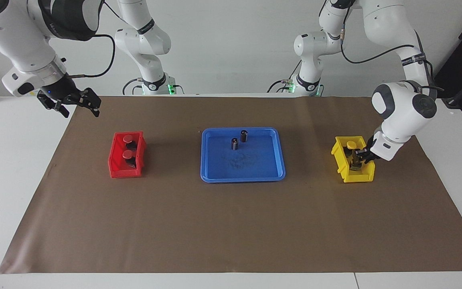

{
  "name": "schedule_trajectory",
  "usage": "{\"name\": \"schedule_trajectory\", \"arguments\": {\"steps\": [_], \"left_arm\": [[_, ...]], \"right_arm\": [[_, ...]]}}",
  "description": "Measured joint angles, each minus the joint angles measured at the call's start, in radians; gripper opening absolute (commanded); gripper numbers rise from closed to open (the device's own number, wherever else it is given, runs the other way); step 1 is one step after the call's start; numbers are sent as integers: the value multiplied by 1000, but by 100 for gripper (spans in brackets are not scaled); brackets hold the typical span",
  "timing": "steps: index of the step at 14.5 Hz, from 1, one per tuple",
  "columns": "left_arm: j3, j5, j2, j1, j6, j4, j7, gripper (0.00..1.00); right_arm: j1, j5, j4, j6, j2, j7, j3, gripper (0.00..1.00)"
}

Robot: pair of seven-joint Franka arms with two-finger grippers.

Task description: Sort red and yellow buttons by color

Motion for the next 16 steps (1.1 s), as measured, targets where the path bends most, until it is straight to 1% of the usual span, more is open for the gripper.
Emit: {"name": "schedule_trajectory", "arguments": {"steps": [1, 4, 7, 9, 16], "left_arm": [[-1, 0, 0, 0, 10, -9, -3, 30], [-3, 0, -2, -1, 20, -17, -32, 31], [-4, 0, -2, -1, 19, -18, -42, 42], [-4, 0, -2, 0, 19, -18, -42, 46], [-4, 0, -4, 0, 2, -17, -44, 47]], "right_arm": [[2, 0, 1, 0, 0, 0, 1, 100], [3, -18, 2, 0, -1, 27, 4, 100], [3, -25, 8, 1, -2, 39, 4, 100], [3, -26, 11, 1, -2, 42, 4, 100], [2, -26, 22, 0, -3, 44, 3, 100]]}}
